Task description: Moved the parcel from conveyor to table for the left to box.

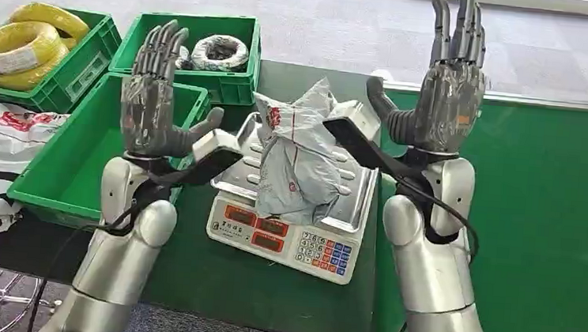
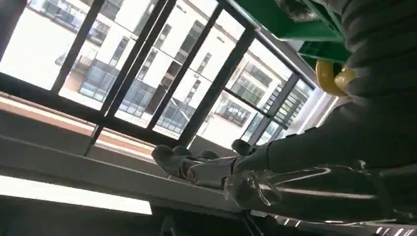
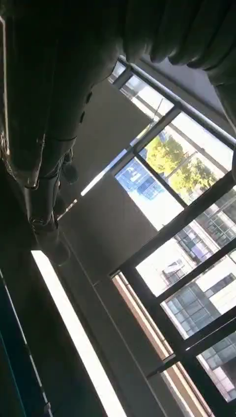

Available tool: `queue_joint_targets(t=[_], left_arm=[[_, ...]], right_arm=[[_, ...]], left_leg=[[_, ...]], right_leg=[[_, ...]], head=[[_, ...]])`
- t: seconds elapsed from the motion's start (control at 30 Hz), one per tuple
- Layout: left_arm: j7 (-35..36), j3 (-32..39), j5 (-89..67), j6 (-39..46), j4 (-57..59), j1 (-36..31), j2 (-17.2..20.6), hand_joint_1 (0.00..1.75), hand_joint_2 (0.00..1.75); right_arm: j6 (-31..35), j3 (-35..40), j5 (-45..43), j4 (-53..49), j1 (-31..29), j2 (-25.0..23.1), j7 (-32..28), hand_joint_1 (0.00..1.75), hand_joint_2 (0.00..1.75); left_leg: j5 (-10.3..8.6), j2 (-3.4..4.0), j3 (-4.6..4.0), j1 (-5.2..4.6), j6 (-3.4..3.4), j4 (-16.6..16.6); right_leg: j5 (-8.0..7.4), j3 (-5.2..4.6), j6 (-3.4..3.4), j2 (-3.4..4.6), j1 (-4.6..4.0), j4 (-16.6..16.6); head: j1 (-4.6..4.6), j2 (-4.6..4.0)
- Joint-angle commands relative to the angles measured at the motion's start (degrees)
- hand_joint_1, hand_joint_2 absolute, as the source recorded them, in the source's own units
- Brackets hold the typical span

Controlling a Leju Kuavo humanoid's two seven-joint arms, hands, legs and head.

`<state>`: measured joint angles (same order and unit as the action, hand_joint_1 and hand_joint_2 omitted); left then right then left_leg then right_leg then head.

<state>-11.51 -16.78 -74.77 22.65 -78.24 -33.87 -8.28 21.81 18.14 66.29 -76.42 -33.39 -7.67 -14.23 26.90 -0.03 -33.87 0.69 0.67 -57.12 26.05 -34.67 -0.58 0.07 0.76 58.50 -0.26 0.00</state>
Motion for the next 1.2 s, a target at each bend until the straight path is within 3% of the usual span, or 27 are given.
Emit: queue_joint_targets(t=[0.03, 0.27, 0.47, 0.63, 0.67, 0.7, 1.0, 1.2], left_arm=[[11.24, -21.48, -15.23, -8.62, 52.64, -25.03, -4.83, 0.00, 1.75], [11.39, -21.55, -15.23, -7.00, 54.33, -25.09, -4.81, 0.00, 1.75], [12.90, -32.39, -15.23, -12.31, 60.42, -23.07, -3.91, 0.00, 1.75], [8.04, -32.39, -13.73, -14.68, 61.54, -21.16, -3.73, 0.00, 1.75], [7.46, -32.42, -13.71, -14.58, 61.37, -21.12, -3.70, 1.45, 1.75], [7.28, -32.13, -13.58, -14.59, 61.17, -21.16, -3.69, 1.73, 1.75], [6.98, -30.78, -14.56, -12.85, 59.06, -23.60, -3.54, 1.75, 1.75], [7.63, -25.11, -14.26, -10.97, 56.11, -26.71, -2.40, 1.75, 1.75]], right_arm=[[-1.48, 0.47, -2.64, -8.14, 11.42, -0.14, -3.04, 0.00, 1.75], [-1.35, 0.53, -2.57, -8.31, 11.50, -0.09, -3.14, 0.00, 1.75], [-3.66, 1.87, -5.20, -5.98, 13.95, -0.37, -5.66, 0.00, 1.75], [-2.22, 4.13, -9.27, -7.23, 17.46, 2.34, -9.39, 0.00, 1.75], [-2.17, 4.20, -9.30, -7.48, 17.60, 2.45, -9.36, 0.00, 1.75], [-2.24, 4.36, -9.39, -7.92, 17.86, 2.69, -9.24, 0.00, 1.75], [-2.37, 4.38, -10.13, -10.24, 19.31, 3.86, -7.96, 0.00, 1.75], [-3.15, 4.22, -9.45, -11.73, 19.96, 3.55, -6.68, 0.00, 1.75]], left_leg=[[-0.11, -0.87, 0.09, 0.10, -0.03, 0.01], [0.05, 0.10, 0.18, 0.02, -0.02, 0.03], [0.03, 0.18, 0.22, 0.01, -0.02, 0.12], [0.03, 0.16, 0.32, 0.03, -0.05, 0.21], [0.05, 0.19, 0.28, 0.03, -0.05, 0.17], [0.05, 0.19, 0.23, 0.01, -0.04, 0.15], [0.01, 0.03, 0.13, 0.00, -0.03, 0.06], [0.03, 0.10, 0.07, 0.00, -0.02, 0.00]], right_leg=[[0.13, 0.40, 0.03, -0.87, -0.11, -0.13], [0.04, 0.24, 0.05, 0.10, -0.04, -0.08], [0.00, 0.19, 0.02, 0.21, -0.02, -0.11], [-0.02, 0.34, 0.02, 0.21, -0.05, -0.23], [-0.01, 0.30, 0.01, 0.23, -0.05, -0.19], [0.00, 0.24, 0.01, 0.24, -0.02, -0.15], [0.00, 0.22, 0.01, 0.10, -0.02, -0.08], [0.00, 0.12, 0.02, 0.15, -0.01, 0.00]], head=[[-0.04, 0.00], [-0.04, 0.00], [-0.02, 0.00], [-0.04, 0.00], [-0.02, 0.00], [-0.04, 0.00], [-0.02, 0.00], [-0.04, 0.00]])
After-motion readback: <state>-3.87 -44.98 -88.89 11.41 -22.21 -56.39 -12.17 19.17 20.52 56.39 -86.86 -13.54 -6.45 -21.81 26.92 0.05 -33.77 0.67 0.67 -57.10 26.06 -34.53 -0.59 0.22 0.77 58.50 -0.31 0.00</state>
